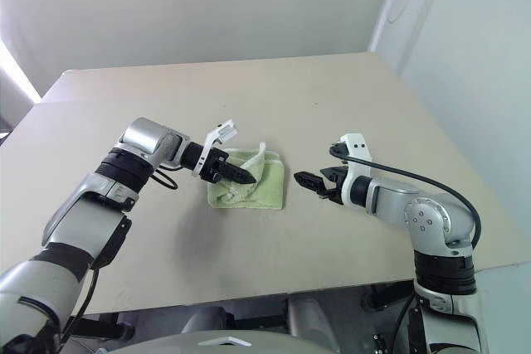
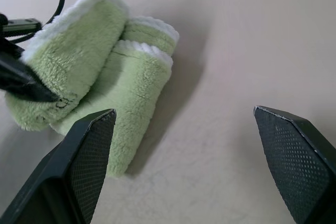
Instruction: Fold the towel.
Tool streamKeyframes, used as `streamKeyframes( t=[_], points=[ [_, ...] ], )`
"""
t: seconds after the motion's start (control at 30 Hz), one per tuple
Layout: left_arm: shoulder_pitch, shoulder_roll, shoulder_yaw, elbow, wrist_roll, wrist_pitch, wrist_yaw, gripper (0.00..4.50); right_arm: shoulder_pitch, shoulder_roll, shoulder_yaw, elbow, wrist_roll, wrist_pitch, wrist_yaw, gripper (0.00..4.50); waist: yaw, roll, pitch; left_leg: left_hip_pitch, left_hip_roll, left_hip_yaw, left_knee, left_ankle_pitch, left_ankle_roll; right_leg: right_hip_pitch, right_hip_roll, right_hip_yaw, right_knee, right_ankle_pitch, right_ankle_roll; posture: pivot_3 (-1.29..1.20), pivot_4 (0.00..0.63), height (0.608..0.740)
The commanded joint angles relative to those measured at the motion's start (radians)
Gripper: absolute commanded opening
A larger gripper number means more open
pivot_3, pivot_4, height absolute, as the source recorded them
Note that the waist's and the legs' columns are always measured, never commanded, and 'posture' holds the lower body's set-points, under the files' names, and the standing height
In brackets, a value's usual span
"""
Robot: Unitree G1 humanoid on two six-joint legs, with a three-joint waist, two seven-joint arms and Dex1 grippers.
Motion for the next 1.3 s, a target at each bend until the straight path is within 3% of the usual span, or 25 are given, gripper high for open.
streamKeyframes(
  t=[0.03, 0.3, 0.43, 0.63, 0.73, 0.9, 1.0, 1.1, 1.3],
  points=[
    [0.009, 0.004, 0.040, -0.074, -0.015, -0.033, -0.008, 1.75, -0.018, 0.003, -0.012, -0.028, -0.010, -0.007, 0.003, 4.41, 0.000, 0.000, 0.000, 0.000, 0.000, 0.000, 0.000, 0.000, 0.000, 0.000, 0.000, 0.000, 0.000, 0.000, 0.000, 0.00, 0.000, 0.712],
    [0.015, 0.027, 0.104, -0.168, -0.110, 0.041, -0.075, 4.46, -0.035, 0.011, 0.001, -0.005, -0.033, -0.008, 0.019, 4.41, -0.002, 0.000, 0.000, 0.000, 0.000, 0.000, 0.000, 0.000, 0.000, 0.000, 0.000, 0.000, 0.000, 0.000, 0.000, 0.00, 0.000, 0.712],
    [0.015, 0.067, 0.174, -0.213, -0.150, -0.008, -0.102, 4.46, -0.050, 0.024, -0.010, 0.005, -0.042, -0.035, 0.028, 4.41, -0.003, 0.000, 0.000, 0.001, 0.000, 0.000, 0.000, 0.000, 0.000, 0.000, 0.000, 0.000, 0.000, 0.000, 0.000, 0.00, 0.000, 0.712],
    [0.011, 0.138, 0.323, -0.119, -0.037, -0.386, 0.067, 4.46, -0.097, 0.075, 0.004, -0.081, -0.028, -0.145, 0.079, 4.41, -0.002, 0.001, 0.000, 0.002, 0.000, 0.000, 0.000, 0.000, 0.000, 0.001, 0.000, 0.000, 0.001, 0.001, 0.001, 0.00, 0.000, 0.712],
    [0.094, 0.165, 0.329, -0.086, 0.047, -0.658, 0.104, 4.46, -0.130, 0.107, 0.077, -0.078, -0.086, -0.238, 0.114, 4.41, -0.001, 0.002, -0.001, 0.002, 0.000, 0.000, 0.000, 0.000, 0.000, 0.001, 0.000, 0.000, 0.001, 0.002, 0.002, 0.00, 0.000, 0.712],
    [0.195, 0.155, 0.292, -0.074, 0.127, -0.903, 0.089, 4.46, -0.161, 0.084, 0.258, -0.020, -0.215, -0.335, 0.224, 4.41, 0.007, 0.001, -0.001, 0.001, 0.000, 0.000, 0.000, 0.000, 0.000, 0.001, -0.001, -0.001, 0.000, 0.003, 0.001, 0.00, 0.000, 0.712],
    [0.217, 0.127, 0.291, -0.093, 0.129, -0.879, 0.107, 4.46, -0.169, 0.067, 0.392, 0.032, -0.346, -0.448, 0.287, 4.41, 0.020, 0.001, -0.001, 0.000, 0.000, 0.000, 0.001, 0.000, 0.000, 0.001, -0.001, -0.001, -0.001, 0.004, -0.001, 0.00, 0.000, 0.712],
    [0.241, 0.078, 0.295, -0.119, 0.160, -0.932, 0.203, 4.46, -0.200, 0.111, 0.427, 0.135, -0.387, -0.476, 0.310, 4.41, 0.023, 0.001, -0.001, 0.001, 0.000, 0.000, 0.001, 0.000, 0.000, 0.002, -0.001, -0.001, -0.001, 0.004, 0.000, 0.00, 0.000, 0.712],
    [0.382, 0.090, 0.206, -0.236, 0.193, -0.984, 0.110, 4.46, -0.192, 0.133, 0.506, 0.273, -0.532, -0.554, 0.325, 4.41, 0.017, 0.001, -0.001, 0.002, 0.000, 0.000, 0.001, 0.000, 0.000, 0.002, 0.000, 0.000, 0.000, 0.004, -0.001, 0.00, 0.000, 0.712]
  ],
)
